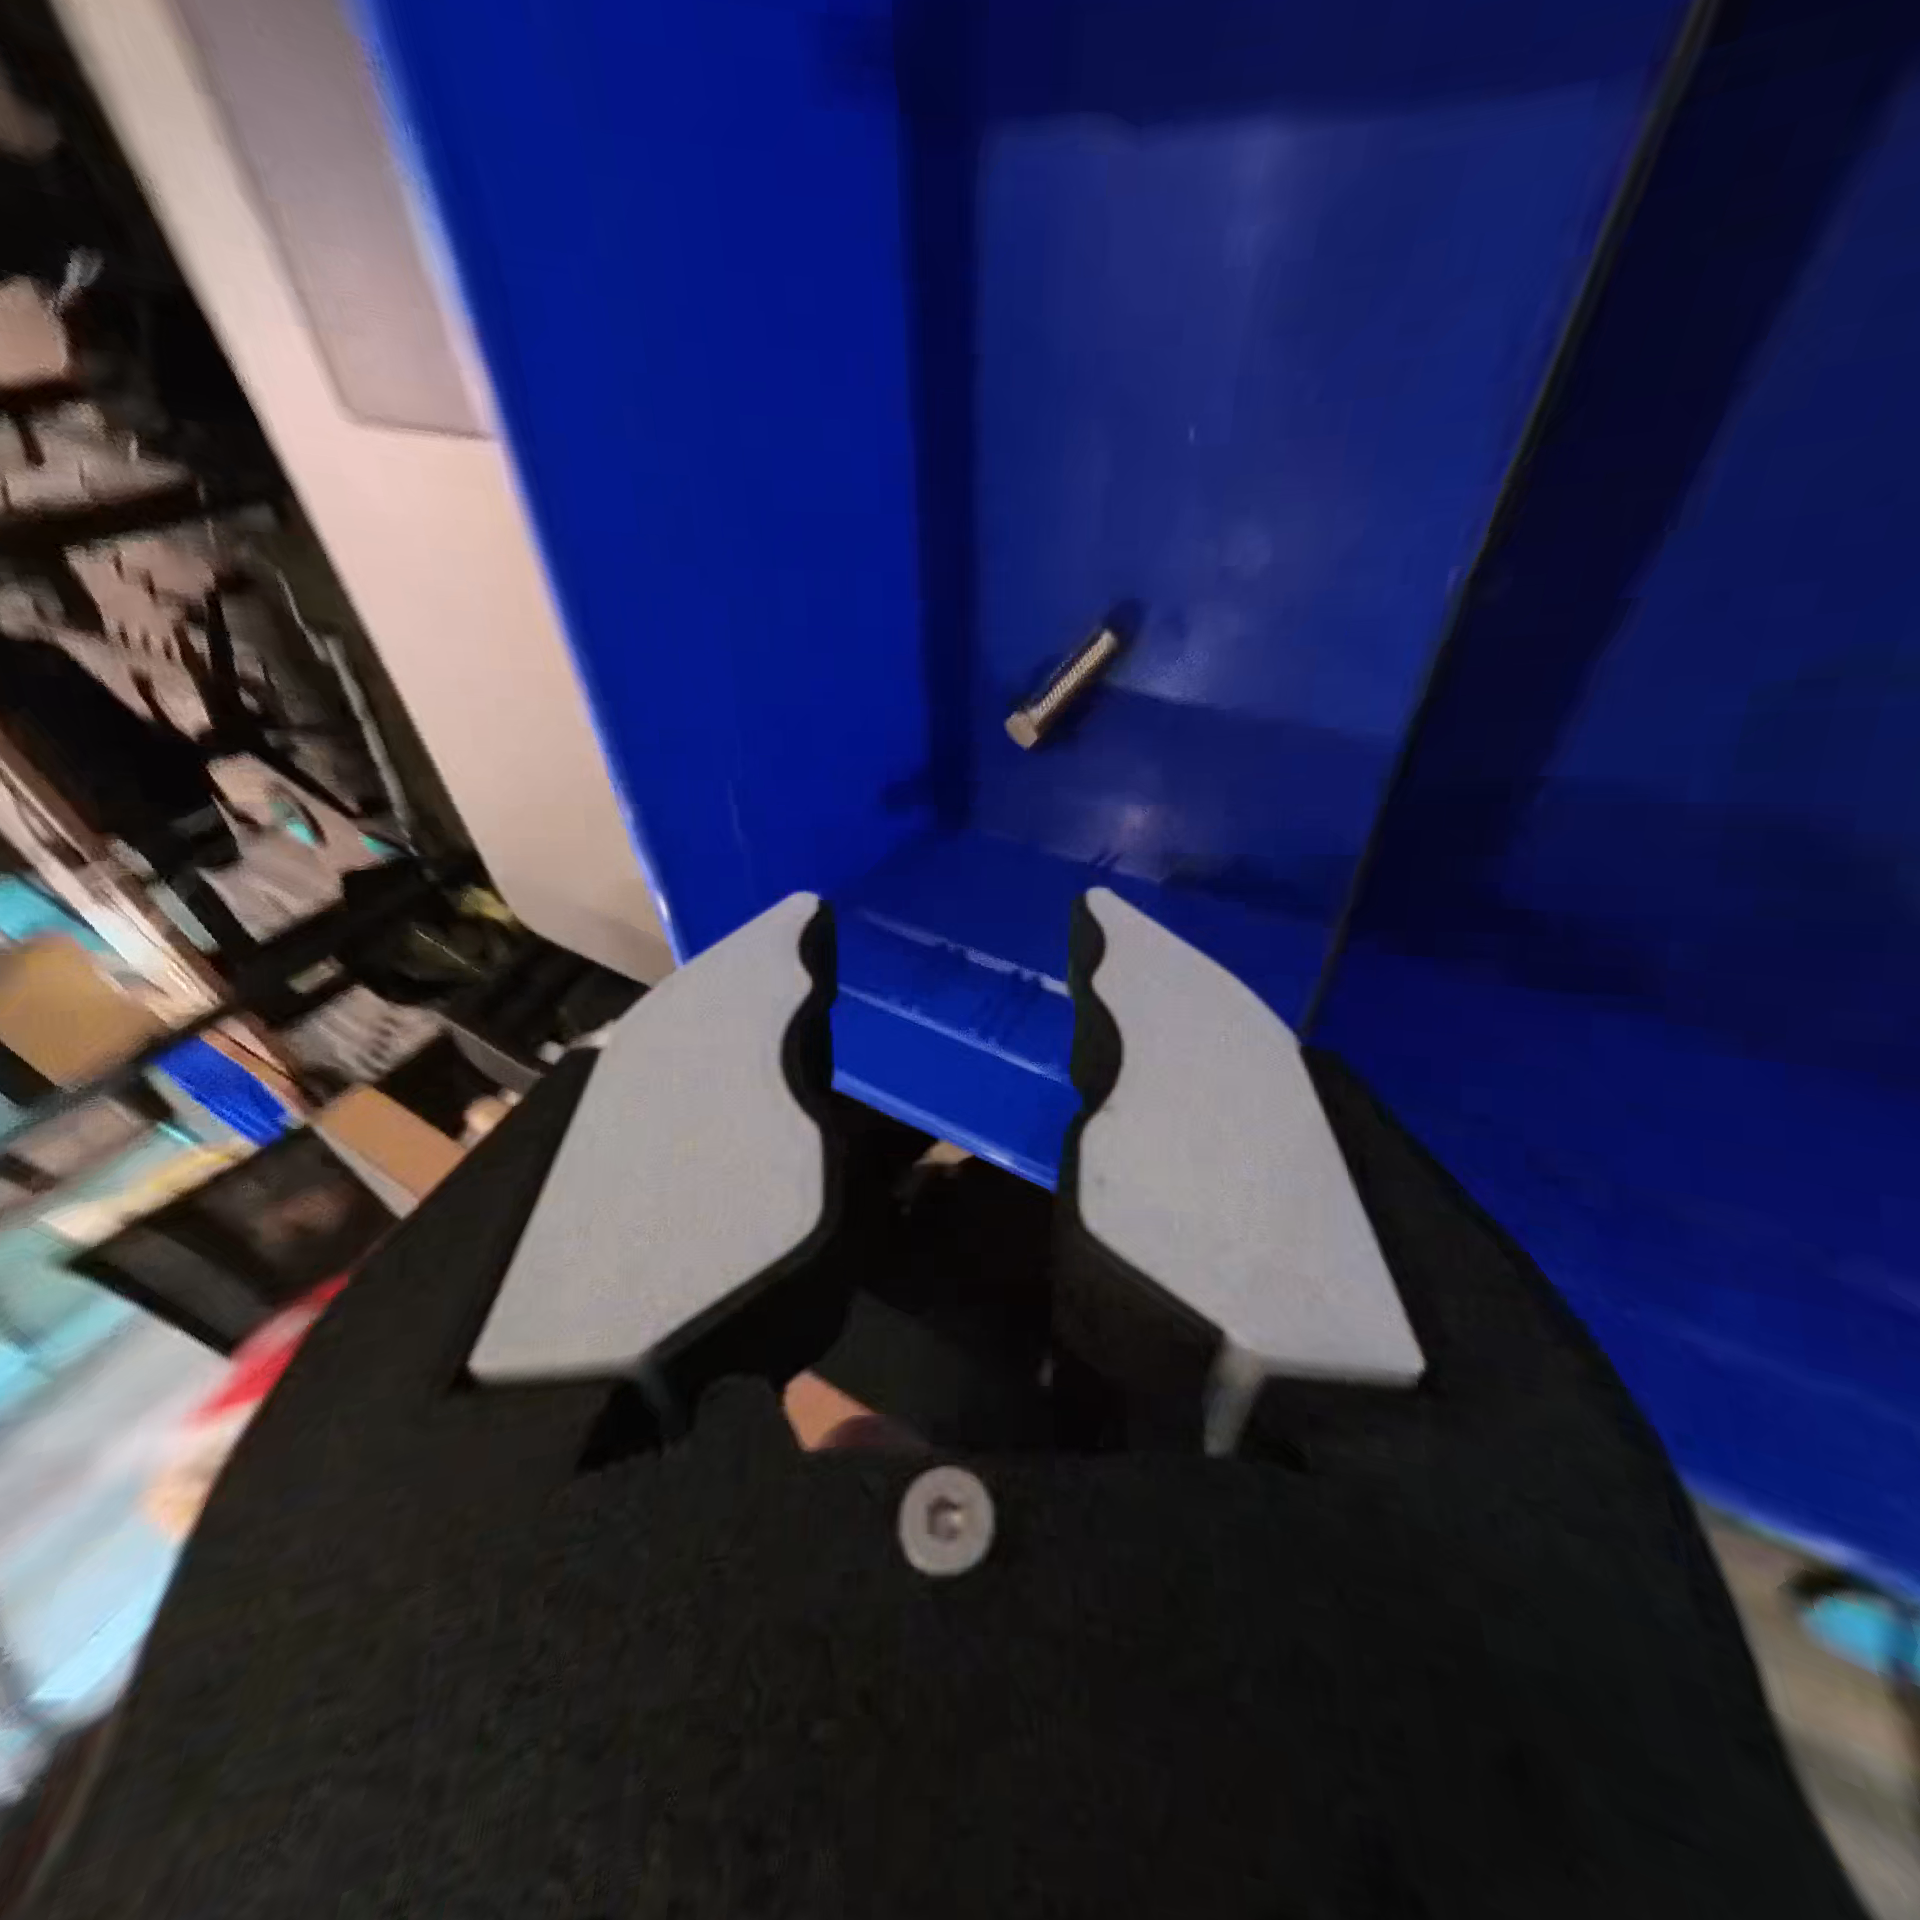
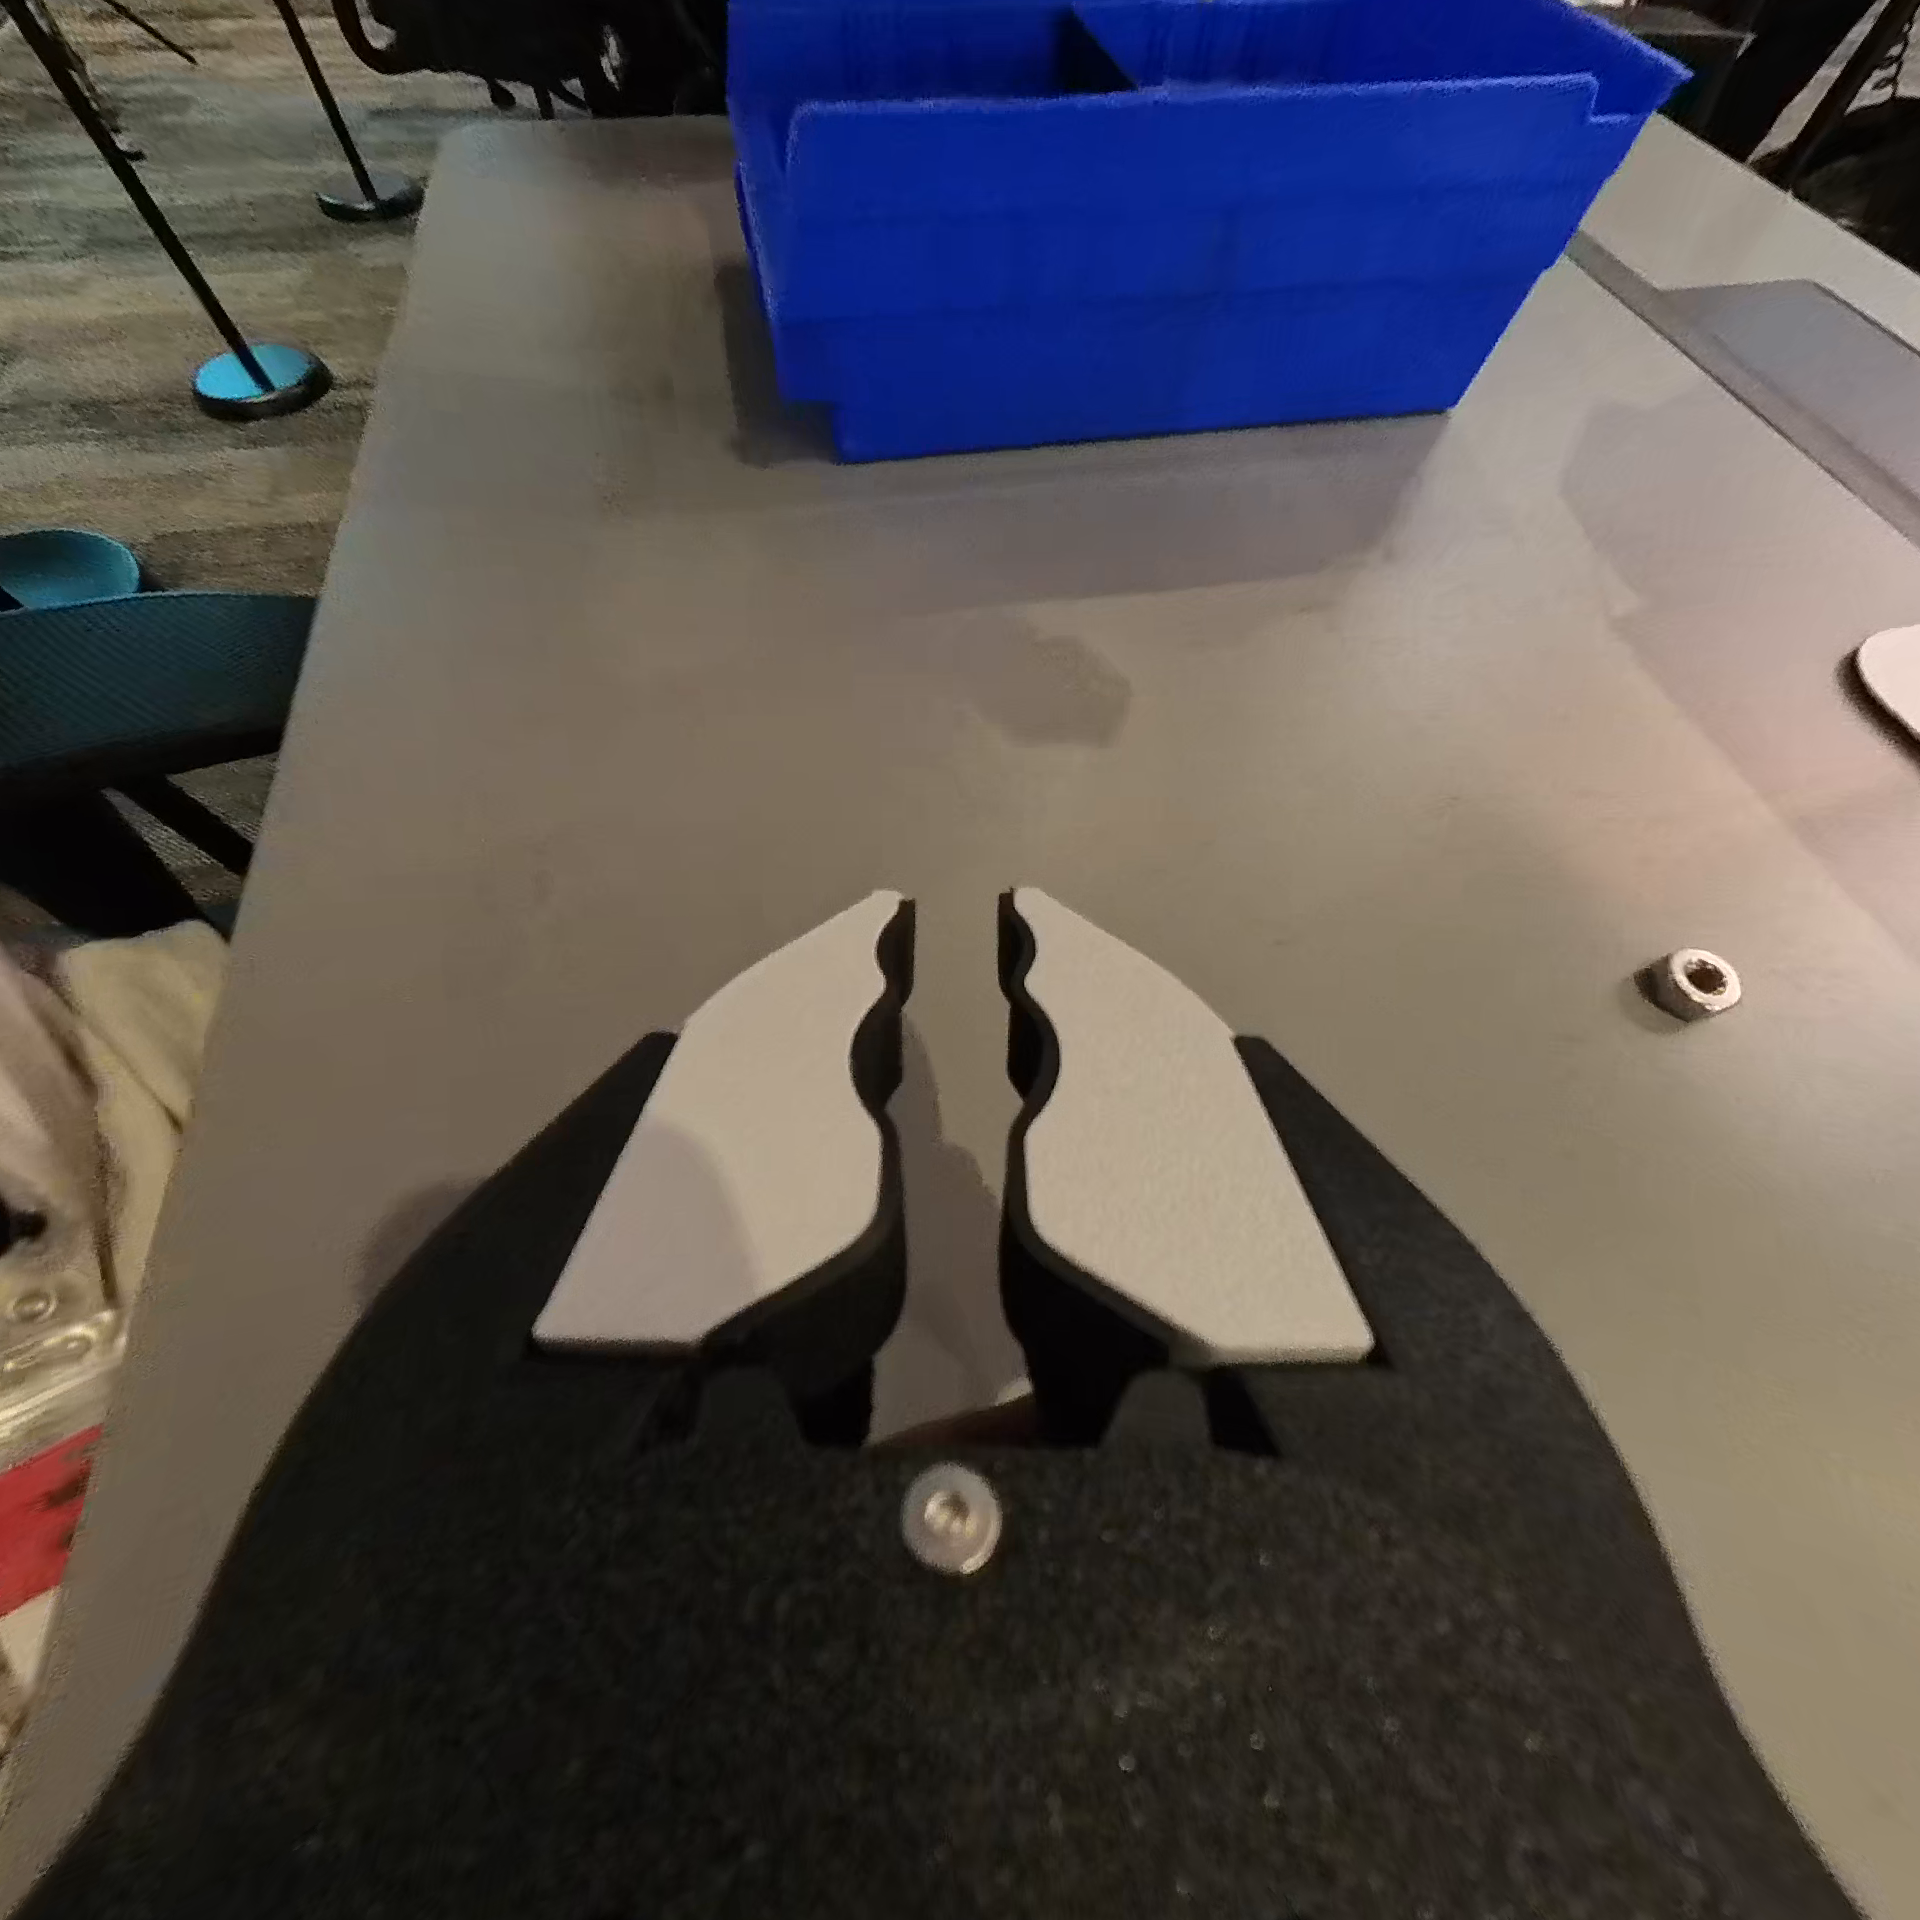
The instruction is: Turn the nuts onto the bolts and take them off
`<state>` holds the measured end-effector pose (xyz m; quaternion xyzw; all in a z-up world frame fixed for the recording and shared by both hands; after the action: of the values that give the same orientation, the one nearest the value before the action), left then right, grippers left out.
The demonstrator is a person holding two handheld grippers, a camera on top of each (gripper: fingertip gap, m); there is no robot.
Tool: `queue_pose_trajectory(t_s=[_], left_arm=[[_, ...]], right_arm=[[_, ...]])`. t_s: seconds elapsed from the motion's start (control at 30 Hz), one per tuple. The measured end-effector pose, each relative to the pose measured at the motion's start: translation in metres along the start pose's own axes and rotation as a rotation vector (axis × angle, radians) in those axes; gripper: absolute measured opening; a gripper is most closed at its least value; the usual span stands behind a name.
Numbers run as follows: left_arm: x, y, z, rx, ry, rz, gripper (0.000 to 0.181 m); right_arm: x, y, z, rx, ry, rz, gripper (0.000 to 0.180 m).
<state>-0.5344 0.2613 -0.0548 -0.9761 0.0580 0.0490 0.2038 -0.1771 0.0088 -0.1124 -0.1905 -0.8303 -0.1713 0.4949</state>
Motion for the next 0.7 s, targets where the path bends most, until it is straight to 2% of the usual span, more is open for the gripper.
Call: queue_pose_trajectory(t_s=[0.17, 0.3, 0.5, 0.7], left_arm=[[0.003, -0.012, 0.038, -0.099, -0.138, 0.302, 0.048], [0.007, -0.01, 0.056, -0.16, -0.177, 0.444, 0.048], [0.0, -0.006, 0.074, -0.198, -0.189, 0.554, 0.043], [0.005, -0.001, 0.091, -0.216, -0.153, 0.584, 0.043]], right_arm=[[-0.004, 0.004, -0.001, -0.006, -0.013, 0.015, 0.015], [-0.005, 0.007, -0.004, -0.011, -0.013, 0.028, 0.015], [-0.006, 0.006, -0.004, 0.008, -0.012, 0.042, 0.015], [-0.009, 0.007, -0.001, 0.011, -0.028, 0.05, 0.015]])
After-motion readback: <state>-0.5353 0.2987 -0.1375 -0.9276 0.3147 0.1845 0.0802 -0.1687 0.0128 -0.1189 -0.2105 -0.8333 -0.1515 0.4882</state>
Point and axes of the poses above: each gripper's, where its closed fingertips meet, z out along the fingers, x out of its top, y = z × x across the jaws, the point moved 4 cm from there along -z, back along the fingers, and after that the axes turned 8 degrees about -x, right-handed, at the moved point
